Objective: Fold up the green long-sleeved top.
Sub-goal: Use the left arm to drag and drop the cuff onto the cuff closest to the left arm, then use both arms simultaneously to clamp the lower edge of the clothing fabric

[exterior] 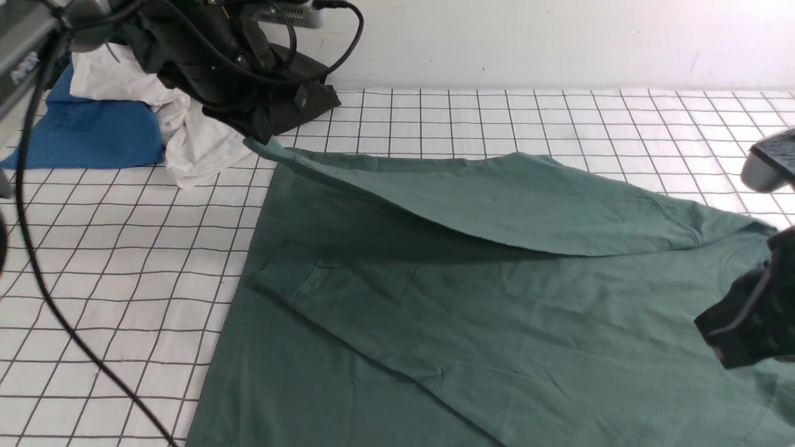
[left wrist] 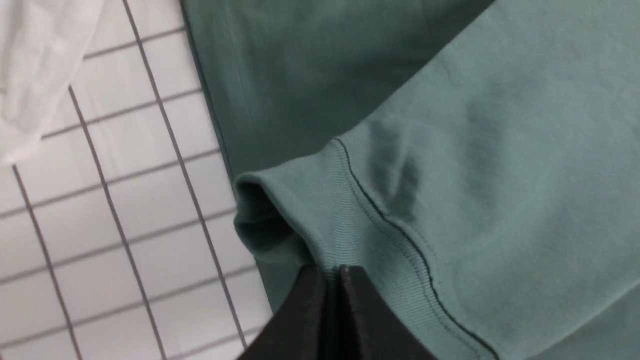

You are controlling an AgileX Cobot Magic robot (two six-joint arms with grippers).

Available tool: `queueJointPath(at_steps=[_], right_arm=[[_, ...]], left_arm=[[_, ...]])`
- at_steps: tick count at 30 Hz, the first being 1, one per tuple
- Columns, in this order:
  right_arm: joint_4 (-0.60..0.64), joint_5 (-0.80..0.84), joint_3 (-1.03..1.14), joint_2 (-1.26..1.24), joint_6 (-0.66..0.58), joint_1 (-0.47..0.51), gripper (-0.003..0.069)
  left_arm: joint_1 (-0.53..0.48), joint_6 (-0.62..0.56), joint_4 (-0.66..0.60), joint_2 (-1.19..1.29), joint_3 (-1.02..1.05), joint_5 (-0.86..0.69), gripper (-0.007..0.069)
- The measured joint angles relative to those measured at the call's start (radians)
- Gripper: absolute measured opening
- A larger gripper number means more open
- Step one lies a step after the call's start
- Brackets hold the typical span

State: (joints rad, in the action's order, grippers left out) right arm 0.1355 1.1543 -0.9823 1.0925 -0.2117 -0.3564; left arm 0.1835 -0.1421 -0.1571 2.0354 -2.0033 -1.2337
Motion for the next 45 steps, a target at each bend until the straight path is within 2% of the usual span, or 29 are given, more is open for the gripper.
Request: queueJointPath(at_steps=[6, 12, 18, 21, 22, 24, 26, 30, 33, 35, 40, 43, 45], right_arm=[[-0.016, 0.026, -0.001, -0.054, -0.004, -0.056, -0.0014], [-0.027, 0.036, -0.001, -0.064, -0.004, -0.059, -0.0014], [-0.027, 0.042, -0.001, -0.064, -0.004, -0.059, -0.0014], [-0.026, 0.062, -0.001, -0.064, -0.004, -0.059, -0.0014], [-0.026, 0.067, -0.001, -0.064, -0.004, -0.059, -0.0014], [-0.001, 0.088, -0.001, -0.064, -0.004, -0.060, -0.0014], [0.030, 0.091, -0.001, -0.066, -0.013, -0.074, -0.0014], [0.080, 0.094, -0.001, -0.078, -0.040, -0.135, -0.0014], [0.111, 0.095, -0.001, -0.106, -0.038, -0.196, -0.0014], [0.133, 0.096, -0.001, -0.128, -0.037, -0.231, -0.0014], [0.154, 0.099, -0.001, -0.180, -0.037, -0.292, -0.0014], [0.136, 0.101, -0.001, -0.192, -0.045, -0.298, -0.0014], [0.097, 0.103, -0.001, -0.194, -0.051, -0.298, -0.0014]], left_arm=[[0.000, -0.007, -0.028, -0.120, 0.258, 0.023, 0.0003], [0.000, -0.010, -0.018, -0.122, 0.423, 0.098, 0.0008], [0.000, -0.011, 0.009, -0.122, 0.473, 0.125, 0.0130], [0.000, -0.015, 0.012, -0.125, 0.470, 0.103, 0.0267], [0.000, -0.016, 0.012, -0.127, 0.470, 0.099, 0.0283], [0.008, -0.019, 0.013, -0.158, 0.470, 0.049, 0.0363], [0.040, -0.025, 0.032, -0.206, 0.470, 0.028, 0.0398], [0.186, -0.061, 0.081, -0.326, 0.524, 0.027, 0.0398], [0.329, -0.099, 0.133, -0.417, 0.659, 0.026, 0.0361], [0.373, -0.102, 0.168, -0.446, 0.747, 0.026, 0.0342], [0.395, -0.123, 0.227, -0.454, 1.004, 0.027, 0.0316], [0.395, -0.179, 0.231, -0.442, 1.095, 0.047, 0.0316], [0.397, -0.288, 0.212, -0.437, 1.166, 0.114, 0.0316]])
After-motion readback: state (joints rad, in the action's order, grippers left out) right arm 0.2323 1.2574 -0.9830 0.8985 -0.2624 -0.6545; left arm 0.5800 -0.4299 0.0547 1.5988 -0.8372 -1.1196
